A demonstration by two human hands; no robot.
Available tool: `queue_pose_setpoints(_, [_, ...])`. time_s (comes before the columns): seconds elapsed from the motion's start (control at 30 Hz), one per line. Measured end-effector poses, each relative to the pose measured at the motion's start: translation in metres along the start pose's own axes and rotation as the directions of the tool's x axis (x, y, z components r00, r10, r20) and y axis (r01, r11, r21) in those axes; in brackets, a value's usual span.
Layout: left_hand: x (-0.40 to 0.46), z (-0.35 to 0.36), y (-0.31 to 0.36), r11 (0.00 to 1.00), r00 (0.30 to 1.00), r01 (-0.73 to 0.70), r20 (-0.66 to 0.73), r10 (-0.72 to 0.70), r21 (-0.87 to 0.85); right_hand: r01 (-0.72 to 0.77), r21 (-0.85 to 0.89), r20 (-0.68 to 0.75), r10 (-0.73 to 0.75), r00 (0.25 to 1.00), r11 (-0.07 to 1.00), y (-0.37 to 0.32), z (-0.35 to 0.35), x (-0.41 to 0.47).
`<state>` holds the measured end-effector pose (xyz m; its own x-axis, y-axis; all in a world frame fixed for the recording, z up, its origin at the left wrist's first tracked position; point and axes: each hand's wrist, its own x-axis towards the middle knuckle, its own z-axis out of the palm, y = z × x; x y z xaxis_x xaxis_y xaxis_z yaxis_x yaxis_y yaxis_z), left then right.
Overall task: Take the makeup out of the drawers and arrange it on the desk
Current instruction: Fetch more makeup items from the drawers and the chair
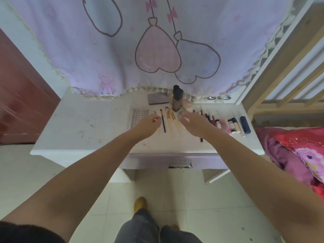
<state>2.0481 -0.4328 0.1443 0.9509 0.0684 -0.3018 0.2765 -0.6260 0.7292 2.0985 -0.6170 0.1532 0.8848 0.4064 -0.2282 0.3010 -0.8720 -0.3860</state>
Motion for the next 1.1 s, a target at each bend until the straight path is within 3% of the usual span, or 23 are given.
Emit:
queue_pose_setpoints(0.1, [0.003,0.008,0.004,0.904,0.945,-0.19,-0.179,0.274,0.383,0.01,-0.101,-0.305,-0.041,0.951,0.995,-0.008,0.017,-0.004])
queue_pose_setpoints(0.2, [0.004,0.02,-0.006,0.772,0.92,-0.234,-0.123,0.373,0.591,-0.03,-0.286,-0.391,-0.089,0.916,0.958,0.001,0.037,-0.017])
queue_pose_setpoints(0.4, [0.022,0.042,-0.017,0.565,0.866,-0.399,0.093,0.492,0.722,-0.225,-0.365,-0.441,0.045,0.896,0.904,0.025,0.055,-0.048])
queue_pose_setpoints(0.6, [0.039,0.058,0.003,0.402,0.684,-0.632,0.234,0.691,0.663,-0.502,-0.266,-0.425,0.368,0.827,0.823,0.03,0.078,-0.071])
queue_pose_setpoints(0.7, [0.042,0.067,0.011,0.313,0.598,-0.73,0.346,0.723,0.608,-0.676,-0.209,-0.402,0.568,0.718,0.707,0.029,0.096,-0.093])
queue_pose_setpoints(0.83, [0.025,0.092,0.019,0.177,0.42,-0.862,0.473,0.775,0.475,-0.823,-0.078,-0.394,0.741,0.543,0.562,0.016,0.127,-0.147])
queue_pose_setpoints(1.1, [-0.081,0.176,0.014,-0.067,0.045,-0.992,0.785,0.617,0.109,-0.978,0.165,-0.291,0.954,0.074,0.127,-0.056,0.202,-0.297])
